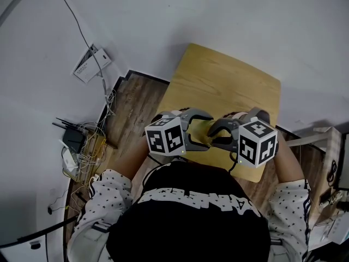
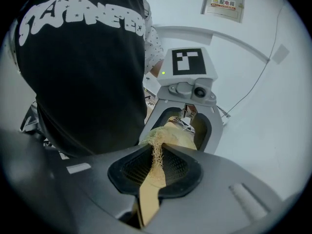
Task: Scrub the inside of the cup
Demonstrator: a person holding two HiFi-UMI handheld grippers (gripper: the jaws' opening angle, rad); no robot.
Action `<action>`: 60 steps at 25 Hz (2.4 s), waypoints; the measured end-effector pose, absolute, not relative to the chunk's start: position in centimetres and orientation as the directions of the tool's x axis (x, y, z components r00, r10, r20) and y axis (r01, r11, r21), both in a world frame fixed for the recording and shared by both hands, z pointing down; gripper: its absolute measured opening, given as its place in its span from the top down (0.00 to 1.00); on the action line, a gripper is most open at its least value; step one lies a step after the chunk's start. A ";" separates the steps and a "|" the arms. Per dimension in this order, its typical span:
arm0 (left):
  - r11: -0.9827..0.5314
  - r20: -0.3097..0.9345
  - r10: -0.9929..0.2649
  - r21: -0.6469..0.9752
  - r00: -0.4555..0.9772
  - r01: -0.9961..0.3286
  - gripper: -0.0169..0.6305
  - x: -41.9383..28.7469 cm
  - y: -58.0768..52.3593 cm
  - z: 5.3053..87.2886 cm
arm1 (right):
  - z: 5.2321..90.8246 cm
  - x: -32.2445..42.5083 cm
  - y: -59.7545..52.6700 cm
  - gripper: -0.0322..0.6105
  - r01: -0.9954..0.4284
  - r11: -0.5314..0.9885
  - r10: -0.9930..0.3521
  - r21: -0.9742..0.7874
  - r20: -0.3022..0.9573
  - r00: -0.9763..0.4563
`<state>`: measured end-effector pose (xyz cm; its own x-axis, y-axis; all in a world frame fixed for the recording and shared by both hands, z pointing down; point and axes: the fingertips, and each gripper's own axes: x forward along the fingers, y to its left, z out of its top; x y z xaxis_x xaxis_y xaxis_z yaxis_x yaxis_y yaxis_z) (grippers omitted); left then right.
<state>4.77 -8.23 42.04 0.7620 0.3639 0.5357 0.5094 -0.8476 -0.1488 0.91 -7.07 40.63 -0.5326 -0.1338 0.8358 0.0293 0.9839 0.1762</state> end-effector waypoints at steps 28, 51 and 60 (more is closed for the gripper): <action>-0.866 0.516 0.394 -0.070 0.761 0.495 0.41 4.0 -8.1 42.7 | 42.1 0.6 -7.3 0.86 0.281 0.923 -0.159 0.262 0.927 -0.340; -0.933 0.443 0.202 -0.185 0.873 0.309 0.41 5.2 -9.3 42.9 | 42.4 1.1 -9.0 0.87 -0.268 0.960 -0.199 0.077 0.863 -0.464; -0.922 0.428 0.221 -0.200 0.876 0.330 0.41 6.6 -8.5 43.1 | 42.3 2.3 -8.9 0.87 -0.445 0.896 -0.250 0.005 0.833 -0.494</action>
<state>6.61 -8.52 43.07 0.8764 0.2212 0.4279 0.3304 -0.9224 -0.2001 2.31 -8.86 42.30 -0.4942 -0.2496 0.8328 -0.4447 0.8957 0.0046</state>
